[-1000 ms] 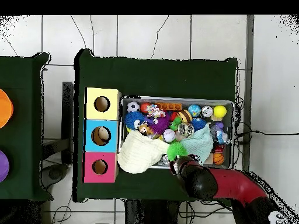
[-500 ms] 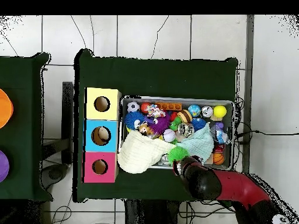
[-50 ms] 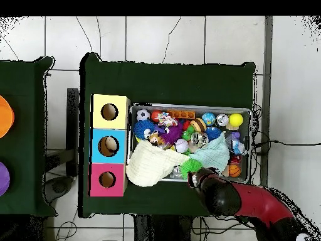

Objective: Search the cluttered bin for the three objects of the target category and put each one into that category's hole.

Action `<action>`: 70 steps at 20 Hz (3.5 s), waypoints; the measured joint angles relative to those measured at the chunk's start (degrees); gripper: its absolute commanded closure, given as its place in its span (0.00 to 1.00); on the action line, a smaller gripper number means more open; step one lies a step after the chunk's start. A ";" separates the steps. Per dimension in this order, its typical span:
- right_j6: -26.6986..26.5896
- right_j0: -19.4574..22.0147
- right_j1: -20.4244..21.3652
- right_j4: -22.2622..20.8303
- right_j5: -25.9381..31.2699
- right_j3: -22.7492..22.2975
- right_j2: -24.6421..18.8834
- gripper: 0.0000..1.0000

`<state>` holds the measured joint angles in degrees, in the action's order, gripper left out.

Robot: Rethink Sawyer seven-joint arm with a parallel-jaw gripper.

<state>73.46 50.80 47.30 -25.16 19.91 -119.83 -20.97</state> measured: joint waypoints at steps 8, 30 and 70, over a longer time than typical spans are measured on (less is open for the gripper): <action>0.00 5.37 0.62 1.63 2.29 1.54 -1.57 0.00; 0.00 11.69 -6.89 1.51 9.15 10.45 -7.27 0.00; 0.00 14.38 -13.91 -1.29 19.70 28.51 -13.82 0.00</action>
<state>73.46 65.18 33.39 -26.44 39.62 -91.32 -34.78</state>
